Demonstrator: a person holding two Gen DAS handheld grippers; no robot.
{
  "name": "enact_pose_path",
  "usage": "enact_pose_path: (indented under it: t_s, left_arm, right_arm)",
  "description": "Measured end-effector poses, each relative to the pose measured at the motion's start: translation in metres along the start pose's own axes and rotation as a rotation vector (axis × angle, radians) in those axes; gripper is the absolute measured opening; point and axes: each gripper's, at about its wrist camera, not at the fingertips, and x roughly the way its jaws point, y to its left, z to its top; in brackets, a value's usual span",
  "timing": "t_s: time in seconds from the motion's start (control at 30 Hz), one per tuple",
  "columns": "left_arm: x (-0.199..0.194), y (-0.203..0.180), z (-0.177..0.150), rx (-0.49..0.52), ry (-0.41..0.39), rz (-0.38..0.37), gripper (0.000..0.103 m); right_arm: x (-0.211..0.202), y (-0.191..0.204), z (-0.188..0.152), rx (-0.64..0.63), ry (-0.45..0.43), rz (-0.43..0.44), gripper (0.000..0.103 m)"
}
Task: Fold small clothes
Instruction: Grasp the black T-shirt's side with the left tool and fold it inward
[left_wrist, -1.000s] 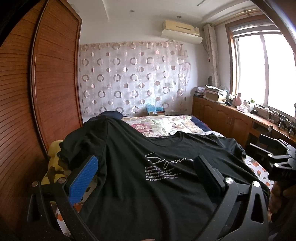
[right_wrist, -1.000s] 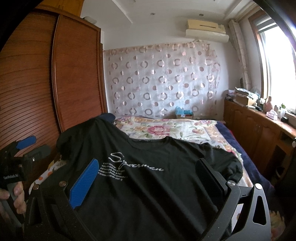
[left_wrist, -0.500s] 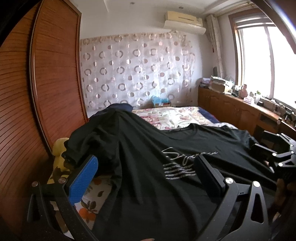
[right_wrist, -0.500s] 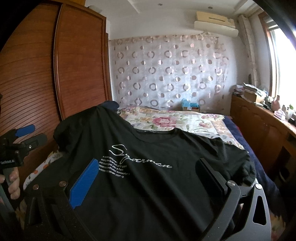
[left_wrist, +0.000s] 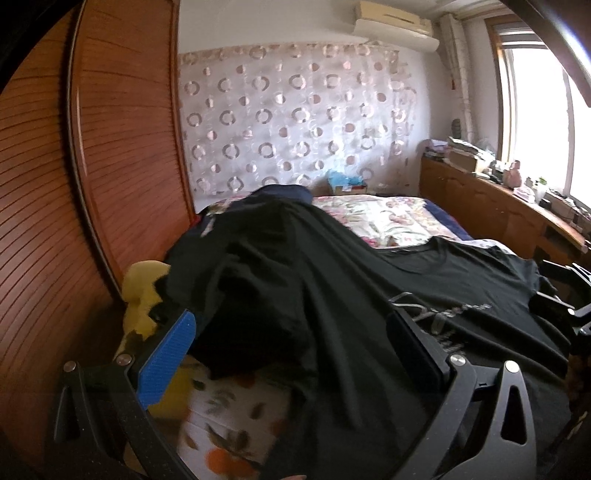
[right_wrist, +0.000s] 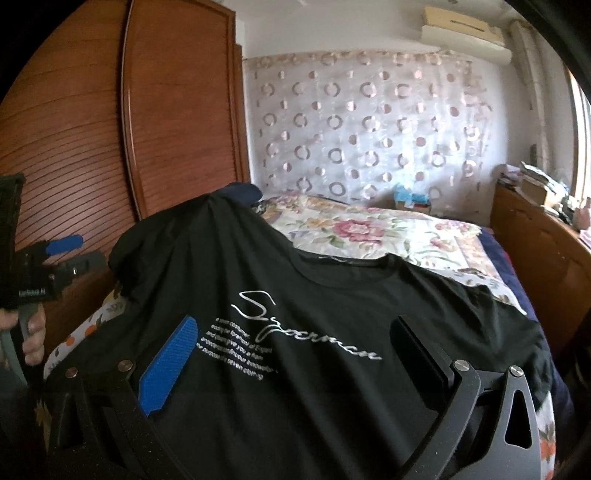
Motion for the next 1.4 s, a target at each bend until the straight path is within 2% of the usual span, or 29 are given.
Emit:
enact_pose_path:
  t_s: [0.2, 0.3, 0.4, 0.53, 0.6, 0.7, 0.8, 0.83, 0.87, 1.07, 1.2, 1.4]
  left_arm:
    - [0.023, 0.035, 0.014, -0.028, 0.03, 0.011, 0.103]
    - [0.038, 0.052, 0.021, -0.036, 0.046, 0.019, 0.095]
    - [0.053, 0.071, 0.026, -0.061, 0.071, 0.021, 0.082]
    - [0.073, 0.085, 0.031, -0.077, 0.11, 0.037, 0.055]
    - [0.083, 0.091, 0.03, -0.08, 0.135, 0.057, 0.05]
    - [0.099, 0.097, 0.023, -0.1, 0.184, 0.034, 0.041]
    - [0.112, 0.102, 0.017, -0.102, 0.23, 0.057, 0.033]
    - [0.115, 0.104, 0.017, -0.109, 0.238, 0.058, 0.024]
    - [0.114, 0.105, 0.017, -0.115, 0.236, 0.055, 0.016]
    - [0.113, 0.103, 0.021, -0.092, 0.208, 0.053, 0.004]
    - [0.099, 0.099, 0.032, -0.08, 0.142, 0.065, 0.003]
    - [0.077, 0.096, 0.057, -0.095, 0.056, 0.032, 0.003]
  right_arm:
    - [0.027, -0.009, 0.014, -0.025, 0.055, 0.033, 0.103]
    - [0.041, -0.013, 0.022, -0.035, 0.085, 0.049, 0.103]
    - [0.052, -0.016, 0.031, -0.042, 0.106, 0.061, 0.103]
    - [0.067, -0.018, 0.043, -0.04, 0.125, 0.088, 0.103]
    - [0.074, -0.018, 0.048, -0.047, 0.134, 0.097, 0.103]
    - [0.087, -0.019, 0.052, -0.058, 0.143, 0.106, 0.103]
    - [0.097, -0.022, 0.054, -0.058, 0.159, 0.115, 0.103]
    - [0.099, -0.024, 0.054, -0.056, 0.163, 0.116, 0.103]
    - [0.101, -0.024, 0.054, -0.054, 0.165, 0.117, 0.103]
    - [0.108, -0.026, 0.055, -0.041, 0.176, 0.107, 0.103]
    - [0.112, -0.026, 0.055, -0.031, 0.178, 0.099, 0.103]
    - [0.111, -0.024, 0.055, -0.029, 0.167, 0.091, 0.103]
